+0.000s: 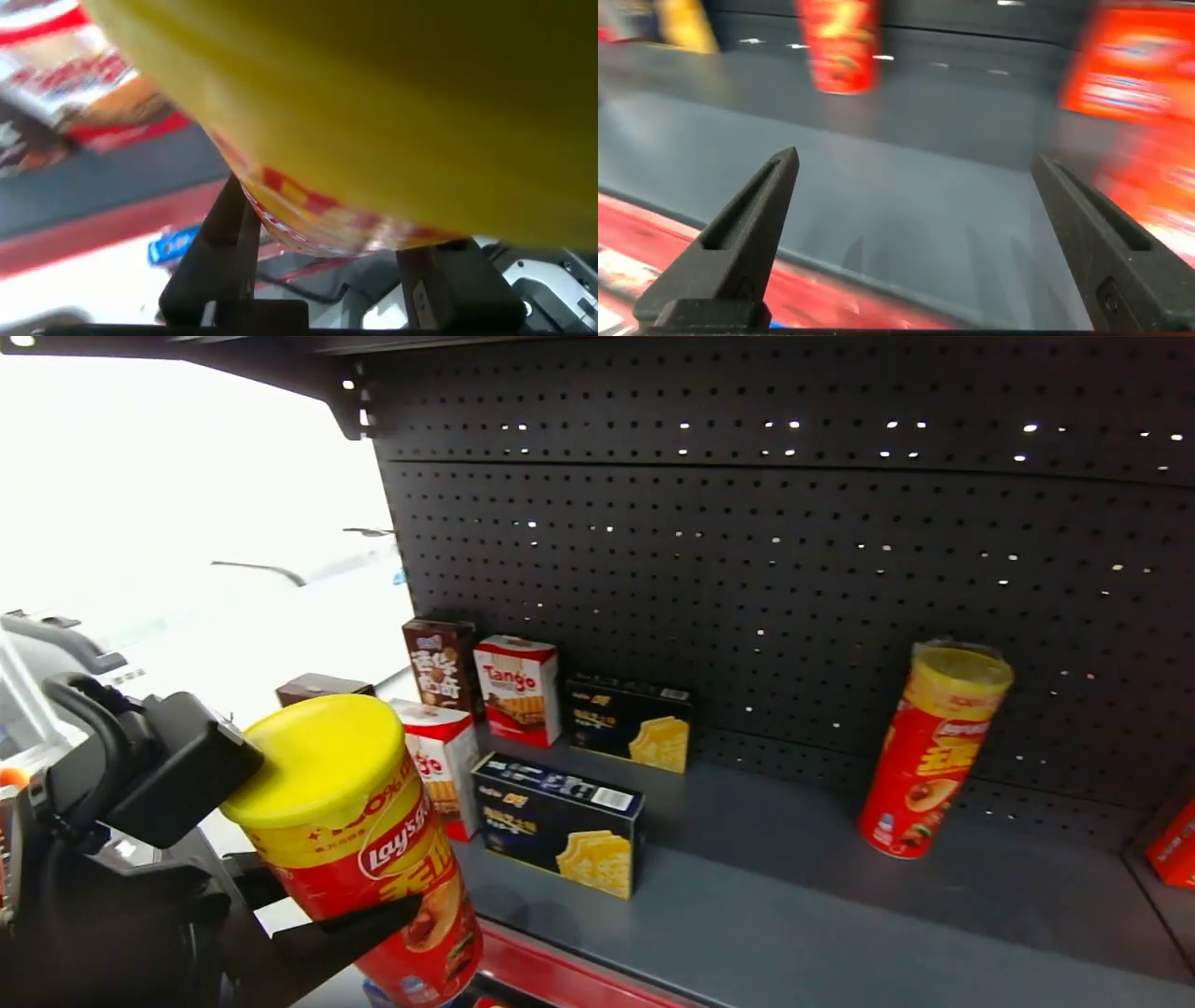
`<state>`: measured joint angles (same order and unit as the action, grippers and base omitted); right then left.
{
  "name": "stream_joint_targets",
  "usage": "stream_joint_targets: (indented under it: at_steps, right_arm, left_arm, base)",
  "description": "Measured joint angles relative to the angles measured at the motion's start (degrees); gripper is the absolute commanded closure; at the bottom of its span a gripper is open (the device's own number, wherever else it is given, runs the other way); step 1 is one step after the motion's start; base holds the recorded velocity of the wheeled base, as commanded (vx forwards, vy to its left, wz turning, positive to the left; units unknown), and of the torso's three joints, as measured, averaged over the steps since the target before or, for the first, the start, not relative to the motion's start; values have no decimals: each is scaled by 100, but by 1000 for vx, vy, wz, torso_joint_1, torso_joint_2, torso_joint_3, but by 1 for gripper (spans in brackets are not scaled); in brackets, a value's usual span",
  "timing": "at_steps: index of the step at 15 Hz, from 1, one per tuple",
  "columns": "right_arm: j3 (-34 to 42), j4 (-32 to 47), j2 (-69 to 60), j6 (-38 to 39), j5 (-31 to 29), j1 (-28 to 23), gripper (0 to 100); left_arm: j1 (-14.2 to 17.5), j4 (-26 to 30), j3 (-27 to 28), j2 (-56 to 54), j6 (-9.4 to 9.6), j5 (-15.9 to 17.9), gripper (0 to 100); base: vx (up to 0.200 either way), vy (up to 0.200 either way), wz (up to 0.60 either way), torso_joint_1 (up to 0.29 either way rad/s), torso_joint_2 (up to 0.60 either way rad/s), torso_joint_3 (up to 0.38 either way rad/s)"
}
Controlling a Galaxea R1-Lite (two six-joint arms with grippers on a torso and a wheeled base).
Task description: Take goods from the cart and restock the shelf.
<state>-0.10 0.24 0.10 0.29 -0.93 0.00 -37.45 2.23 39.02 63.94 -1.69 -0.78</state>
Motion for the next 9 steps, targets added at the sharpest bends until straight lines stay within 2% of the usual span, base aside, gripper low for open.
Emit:
stream_joint_targets:
  at_steps: [6,9]
  right_arm:
    - [0,2,0,-2,-2,0,0]
    - [0,-4,0,2,-2,0,0]
  left_arm:
    - [-1,1,74,4,-2,2,100]
    - [-87,15,290,4,0,-9,100]
  base:
    - [0,0,-600,0,2,2]
    - [0,0,0,0,0,0]
